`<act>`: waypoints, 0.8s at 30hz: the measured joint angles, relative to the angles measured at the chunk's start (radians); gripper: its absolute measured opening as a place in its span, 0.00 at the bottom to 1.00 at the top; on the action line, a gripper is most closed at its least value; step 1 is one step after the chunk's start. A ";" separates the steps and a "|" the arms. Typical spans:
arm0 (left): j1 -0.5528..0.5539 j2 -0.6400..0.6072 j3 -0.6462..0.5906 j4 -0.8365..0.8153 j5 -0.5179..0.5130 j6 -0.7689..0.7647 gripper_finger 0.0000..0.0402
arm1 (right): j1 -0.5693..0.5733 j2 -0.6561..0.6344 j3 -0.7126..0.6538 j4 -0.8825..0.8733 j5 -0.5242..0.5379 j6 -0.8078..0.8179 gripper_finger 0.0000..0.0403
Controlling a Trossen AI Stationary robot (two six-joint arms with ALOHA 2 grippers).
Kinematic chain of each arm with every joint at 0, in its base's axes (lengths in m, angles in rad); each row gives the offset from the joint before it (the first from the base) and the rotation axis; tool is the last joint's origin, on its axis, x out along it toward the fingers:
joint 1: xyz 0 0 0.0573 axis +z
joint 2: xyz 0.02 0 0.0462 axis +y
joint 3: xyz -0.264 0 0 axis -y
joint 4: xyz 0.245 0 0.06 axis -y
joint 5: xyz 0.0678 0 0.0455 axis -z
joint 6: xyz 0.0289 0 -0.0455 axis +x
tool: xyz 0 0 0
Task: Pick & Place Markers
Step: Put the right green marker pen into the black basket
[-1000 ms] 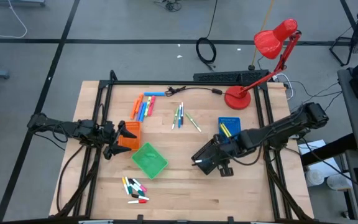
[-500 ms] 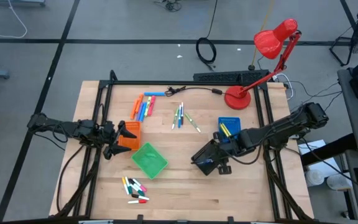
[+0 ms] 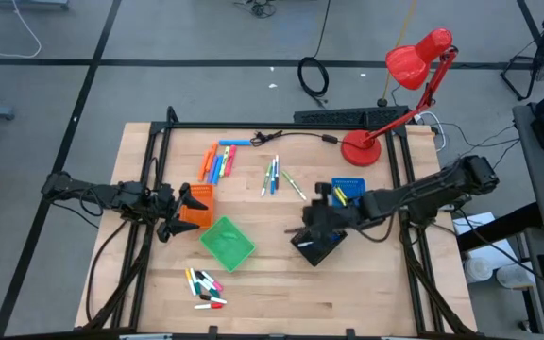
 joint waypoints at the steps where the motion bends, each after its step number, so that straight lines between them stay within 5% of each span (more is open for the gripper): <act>1: 0.000 0.000 0.000 0.000 0.000 0.000 0.77 | -0.019 0.000 0.000 0.025 -0.002 0.001 0.20; 6: 0.000 0.000 0.000 0.000 0.000 0.000 0.77 | -0.125 0.001 0.000 0.060 -0.034 0.002 0.28; 16: 0.000 0.000 0.000 0.000 0.000 0.000 0.77 | -0.247 0.102 0.110 0.069 -0.115 -0.009 0.58; 24: 0.000 0.000 0.000 0.000 0.000 0.000 0.77 | -0.379 0.286 0.153 -0.033 -0.199 0.036 0.59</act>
